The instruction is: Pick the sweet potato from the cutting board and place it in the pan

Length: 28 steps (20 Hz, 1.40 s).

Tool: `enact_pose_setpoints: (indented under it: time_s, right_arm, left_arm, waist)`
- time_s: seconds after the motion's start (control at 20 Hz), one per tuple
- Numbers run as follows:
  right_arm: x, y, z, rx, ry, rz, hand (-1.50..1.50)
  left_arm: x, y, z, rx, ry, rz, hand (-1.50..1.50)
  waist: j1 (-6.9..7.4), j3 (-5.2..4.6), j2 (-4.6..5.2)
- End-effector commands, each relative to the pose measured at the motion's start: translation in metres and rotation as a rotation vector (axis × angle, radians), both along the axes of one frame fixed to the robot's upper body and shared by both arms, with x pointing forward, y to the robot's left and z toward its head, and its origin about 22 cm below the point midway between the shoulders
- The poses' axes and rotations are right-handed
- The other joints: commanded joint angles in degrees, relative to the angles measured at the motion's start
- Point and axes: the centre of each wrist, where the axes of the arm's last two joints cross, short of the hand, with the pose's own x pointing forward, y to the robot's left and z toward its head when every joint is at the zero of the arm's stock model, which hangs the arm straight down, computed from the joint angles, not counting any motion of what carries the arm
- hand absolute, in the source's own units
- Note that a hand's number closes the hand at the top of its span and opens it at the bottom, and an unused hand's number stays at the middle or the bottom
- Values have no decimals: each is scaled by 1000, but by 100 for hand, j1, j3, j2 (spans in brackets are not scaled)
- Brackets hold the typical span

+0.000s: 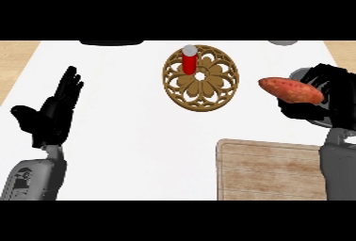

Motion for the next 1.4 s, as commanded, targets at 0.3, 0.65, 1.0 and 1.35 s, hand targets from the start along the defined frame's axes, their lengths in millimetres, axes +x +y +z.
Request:
enact_pose_setpoints:
  time_s: [0.3, 0.65, 1.0, 1.35]
  right_arm:
    - [39, -127, -33, -200, 19, -176, 150]
    - [54, -166, -59, -146, 8, -253, 150]
    - [38, -189, -85, 3, 47, -218, 150]
    - [33, -189, -103, 265, 221, -68, -150]
  left_arm:
    - [1, -6, 7, -4, 2, -29, 0]
    - [5, -18, -1, 3, -28, -58, 0]
    - [8, -17, 5, -13, -30, -76, 0]
    - [12, -14, 16, -5, -34, -80, 0]
  waist:
    - [146, 7, 42]
    - [321, 23, 125]
    - [360, 41, 160]
    - [423, 53, 165]
